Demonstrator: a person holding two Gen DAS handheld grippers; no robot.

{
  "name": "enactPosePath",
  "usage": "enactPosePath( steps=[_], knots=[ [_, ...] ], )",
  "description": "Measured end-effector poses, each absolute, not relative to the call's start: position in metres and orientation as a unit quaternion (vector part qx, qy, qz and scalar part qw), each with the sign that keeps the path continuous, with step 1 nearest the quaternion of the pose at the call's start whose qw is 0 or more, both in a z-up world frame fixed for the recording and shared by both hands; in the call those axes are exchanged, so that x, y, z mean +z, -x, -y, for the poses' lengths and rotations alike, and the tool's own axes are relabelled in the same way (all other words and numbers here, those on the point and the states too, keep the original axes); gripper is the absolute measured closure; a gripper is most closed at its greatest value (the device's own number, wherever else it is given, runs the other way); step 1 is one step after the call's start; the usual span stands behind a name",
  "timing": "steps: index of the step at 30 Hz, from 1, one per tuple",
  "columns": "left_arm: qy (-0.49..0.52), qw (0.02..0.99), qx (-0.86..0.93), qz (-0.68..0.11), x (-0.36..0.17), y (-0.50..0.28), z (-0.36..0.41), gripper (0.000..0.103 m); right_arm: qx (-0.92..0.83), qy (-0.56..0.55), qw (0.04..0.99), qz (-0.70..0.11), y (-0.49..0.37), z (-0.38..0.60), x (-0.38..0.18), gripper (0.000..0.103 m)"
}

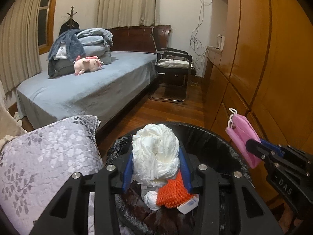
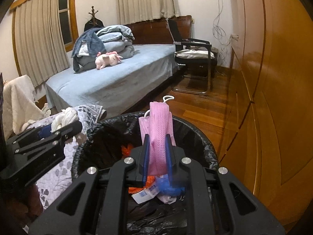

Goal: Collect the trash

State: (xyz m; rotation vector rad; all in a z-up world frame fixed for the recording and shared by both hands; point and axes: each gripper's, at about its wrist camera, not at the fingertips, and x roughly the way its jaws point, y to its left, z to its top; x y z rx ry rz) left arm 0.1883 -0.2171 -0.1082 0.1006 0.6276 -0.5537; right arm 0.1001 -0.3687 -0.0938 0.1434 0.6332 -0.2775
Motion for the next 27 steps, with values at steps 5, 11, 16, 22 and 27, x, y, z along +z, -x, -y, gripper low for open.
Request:
enactPosePath(
  steps=[5, 11, 16, 22, 27],
  knots=[
    [-0.051, 0.912, -0.269, -0.306, -0.116, -0.202, 0.229, 0.061, -0.146, -0.074, 0.935, -0.315, -0.107, 0.377, -0.102, 0.085],
    [-0.039, 0.904, -0.29, -0.311, -0.119, -0.214, 0.235, 0.032, -0.158, -0.073, 0.933, -0.315, -0.115, 0.384, -0.106, 0.05],
    [-0.019, 0.906, -0.293, -0.306, -0.111, -0.216, 0.22, 0.022, -0.168, -0.069, 0.934, -0.308, -0.114, 0.385, -0.106, 0.014],
    [-0.009, 0.921, -0.26, -0.291, -0.094, -0.216, 0.181, 0.01, -0.17, -0.051, 0.937, -0.301, -0.105, 0.375, -0.096, 0.005],
    [-0.017, 0.929, -0.231, -0.288, -0.08, -0.202, 0.146, 0.006, -0.144, -0.053, 0.943, -0.296, -0.095, 0.357, -0.08, 0.005]
  ],
)
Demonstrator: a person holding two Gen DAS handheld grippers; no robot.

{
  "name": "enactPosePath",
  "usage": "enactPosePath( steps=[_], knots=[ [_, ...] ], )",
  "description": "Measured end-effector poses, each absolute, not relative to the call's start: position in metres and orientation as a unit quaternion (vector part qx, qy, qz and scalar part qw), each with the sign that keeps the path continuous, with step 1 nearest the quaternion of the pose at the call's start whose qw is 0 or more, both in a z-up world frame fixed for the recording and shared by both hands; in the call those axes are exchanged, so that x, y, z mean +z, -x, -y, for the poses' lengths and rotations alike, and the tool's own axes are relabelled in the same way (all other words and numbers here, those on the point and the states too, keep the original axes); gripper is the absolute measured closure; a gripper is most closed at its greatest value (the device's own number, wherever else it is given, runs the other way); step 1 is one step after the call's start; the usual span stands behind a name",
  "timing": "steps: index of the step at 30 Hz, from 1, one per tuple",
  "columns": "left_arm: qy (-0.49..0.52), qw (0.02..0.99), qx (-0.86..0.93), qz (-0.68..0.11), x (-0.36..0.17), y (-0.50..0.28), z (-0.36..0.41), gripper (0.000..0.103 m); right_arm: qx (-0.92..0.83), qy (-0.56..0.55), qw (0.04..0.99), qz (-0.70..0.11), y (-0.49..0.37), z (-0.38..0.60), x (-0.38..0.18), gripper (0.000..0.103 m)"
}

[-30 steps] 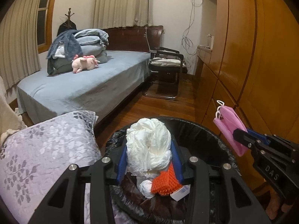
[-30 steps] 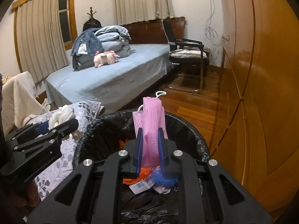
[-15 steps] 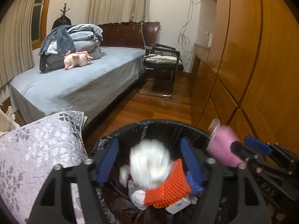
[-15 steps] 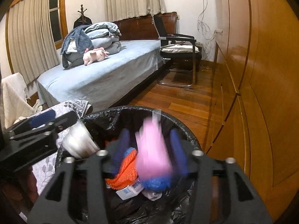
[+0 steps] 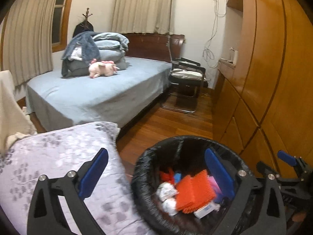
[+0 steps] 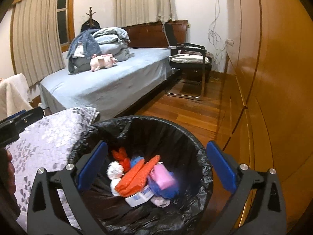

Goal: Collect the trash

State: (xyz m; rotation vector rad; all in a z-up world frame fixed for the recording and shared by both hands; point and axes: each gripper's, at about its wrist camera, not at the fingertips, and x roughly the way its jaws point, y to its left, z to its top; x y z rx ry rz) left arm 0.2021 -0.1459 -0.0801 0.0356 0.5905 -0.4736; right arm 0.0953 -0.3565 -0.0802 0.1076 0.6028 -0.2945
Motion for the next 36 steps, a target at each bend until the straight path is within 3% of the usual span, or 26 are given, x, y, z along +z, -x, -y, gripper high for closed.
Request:
enactPosePath(
  steps=[16, 36],
  knots=[
    [-0.029, 0.941, -0.167, -0.294, -0.051, -0.118, 0.075, 0.006, -0.091, -0.042, 0.953, -0.286, -0.049, 0.285, -0.031, 0.005],
    [-0.011, 0.962, -0.137, -0.235, -0.005, -0.059, 0.034, 0.006, -0.062, 0.001, 0.966, -0.249, -0.017, 0.233, 0.016, 0.005]
  ],
)
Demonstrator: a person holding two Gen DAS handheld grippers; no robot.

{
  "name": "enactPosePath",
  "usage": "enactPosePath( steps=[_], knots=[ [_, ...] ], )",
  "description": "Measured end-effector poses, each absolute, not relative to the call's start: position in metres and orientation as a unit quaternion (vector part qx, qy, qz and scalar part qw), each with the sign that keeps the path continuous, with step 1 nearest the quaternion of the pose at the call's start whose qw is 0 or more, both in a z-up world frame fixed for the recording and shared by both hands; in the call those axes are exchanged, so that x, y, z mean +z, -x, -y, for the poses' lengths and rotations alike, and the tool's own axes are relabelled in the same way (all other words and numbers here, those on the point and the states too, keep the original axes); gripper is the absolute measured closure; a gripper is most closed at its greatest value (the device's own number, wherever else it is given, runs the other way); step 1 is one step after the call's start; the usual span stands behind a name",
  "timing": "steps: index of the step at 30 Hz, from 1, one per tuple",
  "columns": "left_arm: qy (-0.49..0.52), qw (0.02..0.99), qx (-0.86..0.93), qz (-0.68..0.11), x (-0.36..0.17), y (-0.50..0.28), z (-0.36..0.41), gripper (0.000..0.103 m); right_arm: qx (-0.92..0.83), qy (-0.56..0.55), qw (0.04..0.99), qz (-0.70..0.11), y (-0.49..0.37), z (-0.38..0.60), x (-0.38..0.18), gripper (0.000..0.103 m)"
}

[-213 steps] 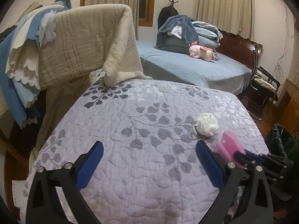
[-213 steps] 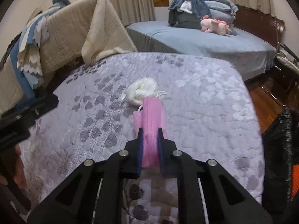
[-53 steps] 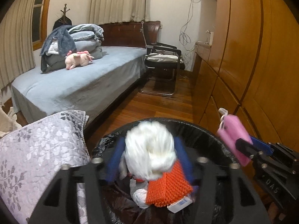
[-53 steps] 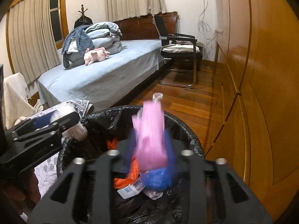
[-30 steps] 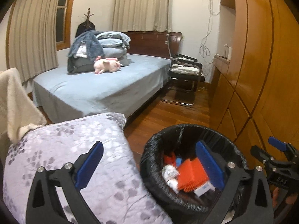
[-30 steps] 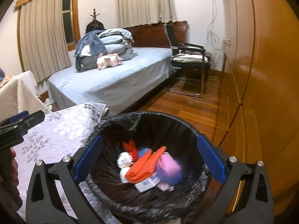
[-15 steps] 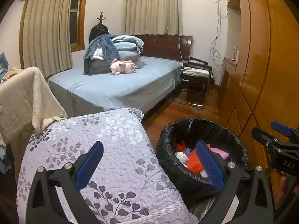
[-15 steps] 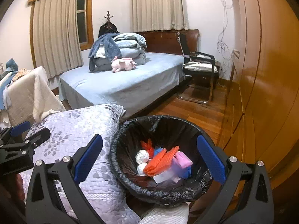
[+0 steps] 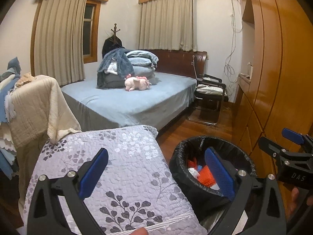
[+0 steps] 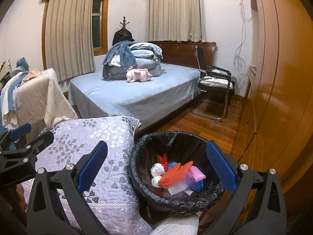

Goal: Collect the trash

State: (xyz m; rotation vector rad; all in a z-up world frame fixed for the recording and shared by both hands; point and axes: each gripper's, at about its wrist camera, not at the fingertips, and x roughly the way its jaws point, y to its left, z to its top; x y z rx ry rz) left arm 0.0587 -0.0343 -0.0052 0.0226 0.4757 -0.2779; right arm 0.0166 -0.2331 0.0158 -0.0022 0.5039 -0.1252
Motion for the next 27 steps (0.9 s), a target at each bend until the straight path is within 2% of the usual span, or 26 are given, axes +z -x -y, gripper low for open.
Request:
enactPosePath(
  steps=[27],
  knots=[
    [-0.011, 0.965, -0.129, -0.229, 0.0, -0.05, 0.022, 0.006, -0.049, 0.006, 0.969, -0.241, -0.013, 0.219, 0.021, 0.005]
  ],
)
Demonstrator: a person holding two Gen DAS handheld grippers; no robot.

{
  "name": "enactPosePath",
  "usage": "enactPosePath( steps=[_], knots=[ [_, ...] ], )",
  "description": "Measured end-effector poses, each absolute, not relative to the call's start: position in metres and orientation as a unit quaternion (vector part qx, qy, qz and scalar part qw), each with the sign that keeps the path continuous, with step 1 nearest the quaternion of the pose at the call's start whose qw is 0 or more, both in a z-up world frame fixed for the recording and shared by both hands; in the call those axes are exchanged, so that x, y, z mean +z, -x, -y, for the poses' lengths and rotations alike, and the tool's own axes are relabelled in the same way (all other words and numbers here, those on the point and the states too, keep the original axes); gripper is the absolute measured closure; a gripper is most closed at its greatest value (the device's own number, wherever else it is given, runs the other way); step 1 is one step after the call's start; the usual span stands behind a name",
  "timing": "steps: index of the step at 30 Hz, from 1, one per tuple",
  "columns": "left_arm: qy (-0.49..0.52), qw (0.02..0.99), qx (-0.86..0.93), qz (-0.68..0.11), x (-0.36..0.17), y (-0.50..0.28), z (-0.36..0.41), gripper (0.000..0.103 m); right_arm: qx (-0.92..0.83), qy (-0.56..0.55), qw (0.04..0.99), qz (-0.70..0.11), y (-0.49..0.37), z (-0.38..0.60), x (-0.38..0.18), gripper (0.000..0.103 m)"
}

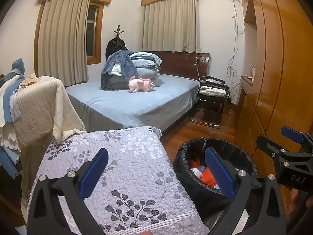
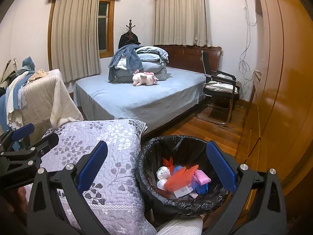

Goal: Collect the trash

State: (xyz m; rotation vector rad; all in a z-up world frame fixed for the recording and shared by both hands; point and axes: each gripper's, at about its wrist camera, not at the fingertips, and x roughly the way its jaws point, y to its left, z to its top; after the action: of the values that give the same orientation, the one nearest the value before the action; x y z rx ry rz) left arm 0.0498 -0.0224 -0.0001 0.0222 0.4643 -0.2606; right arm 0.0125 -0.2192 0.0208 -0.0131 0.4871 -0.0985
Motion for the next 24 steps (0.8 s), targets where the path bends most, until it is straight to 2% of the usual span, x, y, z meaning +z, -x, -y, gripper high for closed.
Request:
enactPosePath(
  steps=[24],
  knots=[
    [-0.009, 0.964, -0.127, -0.233, -0.002, -0.0515, 0.0217, 0.006, -0.047, 0.009, 0.969, -0.242, -0.0145, 0.2173, 0.0191, 0.005]
  ],
)
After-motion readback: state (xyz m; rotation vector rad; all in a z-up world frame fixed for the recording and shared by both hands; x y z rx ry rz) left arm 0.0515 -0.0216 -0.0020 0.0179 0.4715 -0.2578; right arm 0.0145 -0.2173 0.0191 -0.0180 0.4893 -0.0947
